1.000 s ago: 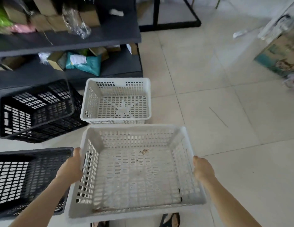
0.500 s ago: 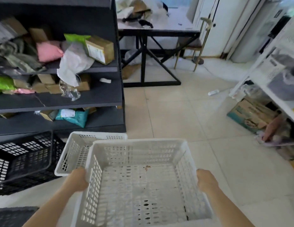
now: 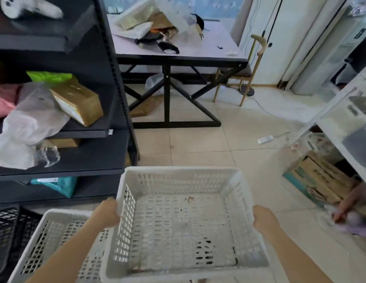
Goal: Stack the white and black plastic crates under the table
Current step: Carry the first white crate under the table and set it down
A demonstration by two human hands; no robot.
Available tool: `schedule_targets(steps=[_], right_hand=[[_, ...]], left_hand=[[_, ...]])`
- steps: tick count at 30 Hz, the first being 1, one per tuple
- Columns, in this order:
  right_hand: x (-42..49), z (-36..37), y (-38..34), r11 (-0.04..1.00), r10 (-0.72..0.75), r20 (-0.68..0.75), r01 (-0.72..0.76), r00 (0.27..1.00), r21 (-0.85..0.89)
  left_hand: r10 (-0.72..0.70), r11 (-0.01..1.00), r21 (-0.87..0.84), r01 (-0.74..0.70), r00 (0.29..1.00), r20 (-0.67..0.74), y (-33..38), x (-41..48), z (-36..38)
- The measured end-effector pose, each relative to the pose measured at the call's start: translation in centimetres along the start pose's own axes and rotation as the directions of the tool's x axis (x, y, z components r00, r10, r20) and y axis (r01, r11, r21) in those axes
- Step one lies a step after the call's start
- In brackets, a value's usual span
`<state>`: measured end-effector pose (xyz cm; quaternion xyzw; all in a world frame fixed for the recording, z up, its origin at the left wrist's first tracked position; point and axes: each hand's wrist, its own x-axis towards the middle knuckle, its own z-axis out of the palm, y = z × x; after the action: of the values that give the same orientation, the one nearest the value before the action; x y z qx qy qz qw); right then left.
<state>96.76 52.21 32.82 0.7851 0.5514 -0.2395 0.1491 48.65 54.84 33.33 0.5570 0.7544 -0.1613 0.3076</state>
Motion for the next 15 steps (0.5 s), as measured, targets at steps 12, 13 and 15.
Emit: schedule_targets(steps=[12, 13, 15], right_hand=[[27.6, -14.0, -5.8, 0.992, 0.043, 0.054, -0.049, 0.998, 0.112], [29.7, -14.8, -6.4, 0.991, 0.050, 0.063, -0.058, 0.997, 0.118], [34.0, -16.1, -8.1, 0.994, 0.055, 0.065, -0.061, 0.996, 0.095]], left_hand=[[-0.082, 0.994, -0.072, 0.084, 0.996, 0.043, 13.6, 22.7, -9.0], [-0.092, 0.992, -0.087, 0.096, 0.994, 0.054, 13.7, 25.4, -9.0], [-0.087, 0.991, -0.096, 0.094, 0.993, 0.076, 14.0, 31.2, -9.2]])
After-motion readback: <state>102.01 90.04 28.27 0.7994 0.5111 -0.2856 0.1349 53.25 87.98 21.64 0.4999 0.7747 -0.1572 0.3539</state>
